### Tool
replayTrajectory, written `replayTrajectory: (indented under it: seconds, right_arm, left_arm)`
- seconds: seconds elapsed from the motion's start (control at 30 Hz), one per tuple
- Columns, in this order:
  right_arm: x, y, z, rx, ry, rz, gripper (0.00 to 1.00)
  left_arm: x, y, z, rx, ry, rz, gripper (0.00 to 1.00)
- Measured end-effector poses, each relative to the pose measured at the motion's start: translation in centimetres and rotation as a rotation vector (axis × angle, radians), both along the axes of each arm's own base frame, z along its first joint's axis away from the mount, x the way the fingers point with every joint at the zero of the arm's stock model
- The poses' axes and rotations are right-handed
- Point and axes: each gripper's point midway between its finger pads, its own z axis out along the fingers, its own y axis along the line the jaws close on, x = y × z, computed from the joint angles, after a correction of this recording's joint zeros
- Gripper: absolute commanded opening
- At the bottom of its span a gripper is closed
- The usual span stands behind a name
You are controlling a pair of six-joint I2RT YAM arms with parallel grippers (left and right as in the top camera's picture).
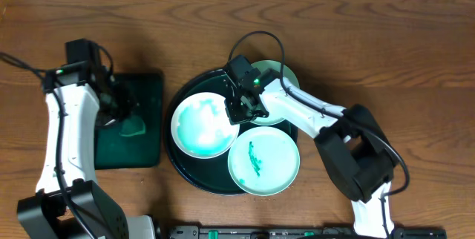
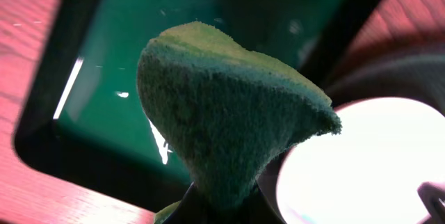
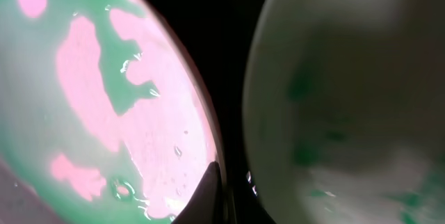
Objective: Clean dirty plates on tray and stack at the side
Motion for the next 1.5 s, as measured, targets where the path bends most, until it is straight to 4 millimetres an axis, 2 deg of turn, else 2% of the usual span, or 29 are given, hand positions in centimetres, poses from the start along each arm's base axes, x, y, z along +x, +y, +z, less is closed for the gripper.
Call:
replayTrajectory:
  seconds: [0.1,0.2,0.33,0.5,0.6,0.77,0.87,1.0,1.13,1.3,1.4,1.5]
  right_arm:
    - [0.6,-0.3,2.0,-0.036,-0.093,0.007,0.01]
    - [1.3,-0.3,5.1,-0.069,-0.225,0.023,0.01]
    - [2.0,-0.8,8.7,-0.159,-0.414,0.036,0.01]
    - [2.4,-0.8,11.8,-0.331,-0.656,0.086,0.01]
    - [2.4,-0.3,13.7,-0.428,-0.797,0.12,0.01]
    - [1.0,1.6,17.2,-0.59,-1.025,0.222,0.01]
    - [0.6,2.2,19.2,-0.661,-1.129,0.223,0.01]
    - [1.0,2.0,21.9,-0.744,-1.231,0.166,0.01]
    - [1.3,1.4,23.6,-0.811,-1.277,0.137,0.01]
    - [1.3,1.0,24.4,-0.856,-1.289,0.138,0.01]
    - [1.1,0.8,24.0,-0.87,-1.272,0.18,0.01]
    - [0.7,1.0,22.5,-0.843,-1.22,0.254,0.01]
  left_arm:
    - [-0.3,1.3,0.0,0.002,-0.003,0.043,0.07]
    - [-0.5,2.0,0.0,0.002,-0.003,0.069,0.07]
    - [-0.5,2.2,0.0,0.002,-0.004,0.073,0.07]
    - [-0.5,2.2,0.0,0.003,-0.004,0.073,0.07]
    - [-0.5,2.2,0.0,0.006,-0.003,0.074,0.07]
    - [-0.6,2.4,0.0,0.012,-0.001,0.075,0.07]
    - [-0.6,2.5,0.0,0.018,0.001,0.076,0.07]
    - [-0.6,2.5,0.0,0.02,0.002,0.076,0.07]
    - [-0.6,2.5,0.0,0.02,0.002,0.076,0.07]
    - [-0.6,2.5,0.0,0.02,0.002,0.076,0.08]
    - [-0.6,2.5,0.0,0.02,0.002,0.076,0.07]
    - [-0.6,2.5,0.0,0.02,0.002,0.076,0.07]
